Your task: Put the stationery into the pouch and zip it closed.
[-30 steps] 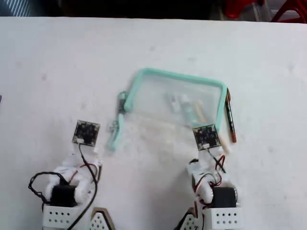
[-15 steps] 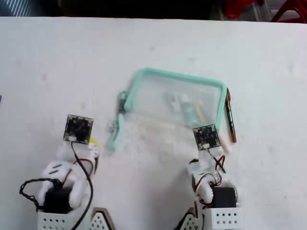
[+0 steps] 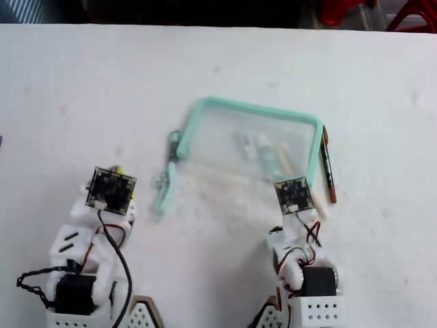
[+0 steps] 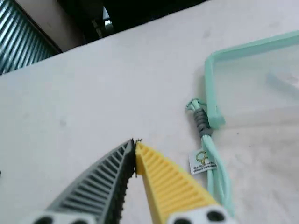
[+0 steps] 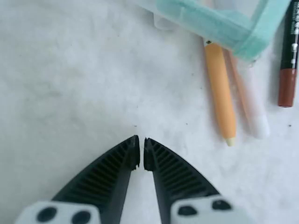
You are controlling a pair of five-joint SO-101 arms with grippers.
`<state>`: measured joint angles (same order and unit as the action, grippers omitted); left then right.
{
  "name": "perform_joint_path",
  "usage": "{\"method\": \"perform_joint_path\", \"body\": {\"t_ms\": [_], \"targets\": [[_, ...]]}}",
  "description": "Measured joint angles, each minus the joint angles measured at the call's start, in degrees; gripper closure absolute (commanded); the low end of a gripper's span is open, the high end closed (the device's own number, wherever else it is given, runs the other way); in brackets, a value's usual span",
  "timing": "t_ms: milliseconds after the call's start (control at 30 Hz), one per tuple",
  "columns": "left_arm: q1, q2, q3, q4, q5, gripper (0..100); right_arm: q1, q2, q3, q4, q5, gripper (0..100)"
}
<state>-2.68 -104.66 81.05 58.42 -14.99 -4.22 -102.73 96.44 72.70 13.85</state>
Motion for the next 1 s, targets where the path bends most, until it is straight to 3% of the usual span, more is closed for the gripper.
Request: {"method": "perform_joint_path", "body": {"t_ms": [233, 433, 733, 867, 1000], "targets": [[0.0, 0.0, 0.0, -5.45, 4.75, 97, 0.0, 0.0, 0.0, 0.0, 0.0, 97.4], [0.0, 0.26, -3.34, -5.54, 6.07, 90, 0.0, 0.0, 0.0, 0.0, 0.0, 97.4], [0.0, -0.09, -11.25, -2.73, 6.42, 93, 0.18, 0.0, 0.0, -5.27, 0.0, 97.4], [1.67, 6.77, -12.66, -2.73, 8.0, 93, 0.26, 0.0, 0.0, -10.37, 0.0, 97.4], [4.92, 21.98, -18.29, -2.73, 9.05, 93, 0.26, 0.0, 0.0, -13.63, 0.0, 97.4]]}}
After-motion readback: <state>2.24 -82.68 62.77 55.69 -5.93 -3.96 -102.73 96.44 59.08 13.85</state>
